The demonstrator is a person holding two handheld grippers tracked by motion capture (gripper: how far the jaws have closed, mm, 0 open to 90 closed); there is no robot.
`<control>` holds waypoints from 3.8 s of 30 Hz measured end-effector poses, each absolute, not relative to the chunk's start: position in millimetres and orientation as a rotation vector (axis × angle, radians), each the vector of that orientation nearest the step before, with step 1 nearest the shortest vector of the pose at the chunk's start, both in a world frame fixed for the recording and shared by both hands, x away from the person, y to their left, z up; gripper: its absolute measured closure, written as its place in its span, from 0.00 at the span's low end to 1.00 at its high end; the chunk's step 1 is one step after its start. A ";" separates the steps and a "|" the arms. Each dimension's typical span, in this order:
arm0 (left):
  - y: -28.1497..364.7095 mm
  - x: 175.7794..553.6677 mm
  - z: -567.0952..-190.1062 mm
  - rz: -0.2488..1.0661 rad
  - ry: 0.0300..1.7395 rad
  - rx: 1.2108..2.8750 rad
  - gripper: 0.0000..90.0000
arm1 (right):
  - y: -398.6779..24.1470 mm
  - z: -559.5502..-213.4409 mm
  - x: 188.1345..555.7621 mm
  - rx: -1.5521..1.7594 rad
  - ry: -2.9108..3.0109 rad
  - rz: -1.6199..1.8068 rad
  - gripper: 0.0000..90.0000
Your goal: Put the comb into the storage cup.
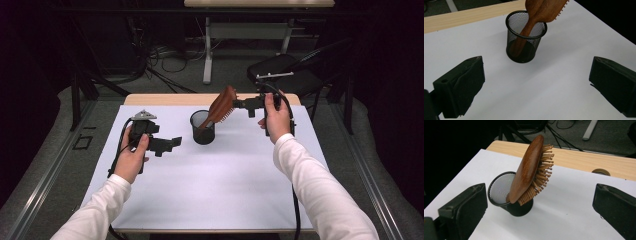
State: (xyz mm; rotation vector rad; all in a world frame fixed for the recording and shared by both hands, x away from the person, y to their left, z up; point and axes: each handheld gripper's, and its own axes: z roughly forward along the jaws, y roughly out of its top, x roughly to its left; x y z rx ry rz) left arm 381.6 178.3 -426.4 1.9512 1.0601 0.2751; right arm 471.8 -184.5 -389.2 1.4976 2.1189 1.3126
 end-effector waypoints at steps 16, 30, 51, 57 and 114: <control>183.2 379.2 -421.5 0.281 1.041 1.952 0.00 | -190.5 -394.4 449.8 1.423 2.204 1.267 0.00; 194.9 382.7 -416.4 0.292 1.040 1.942 0.00 | -193.2 -394.1 439.3 1.415 2.222 1.256 0.00; 219.1 379.4 -419.8 0.301 1.069 1.903 0.00 | -218.4 -403.7 417.3 1.420 2.218 1.323 0.00; 220.4 376.9 -420.8 0.296 1.067 1.909 0.00 | -227.9 -408.6 413.9 1.452 2.202 1.332 0.00; 245.4 328.4 -467.5 0.282 1.062 1.880 0.00 | -256.0 -477.9 335.5 1.346 2.215 1.286 0.00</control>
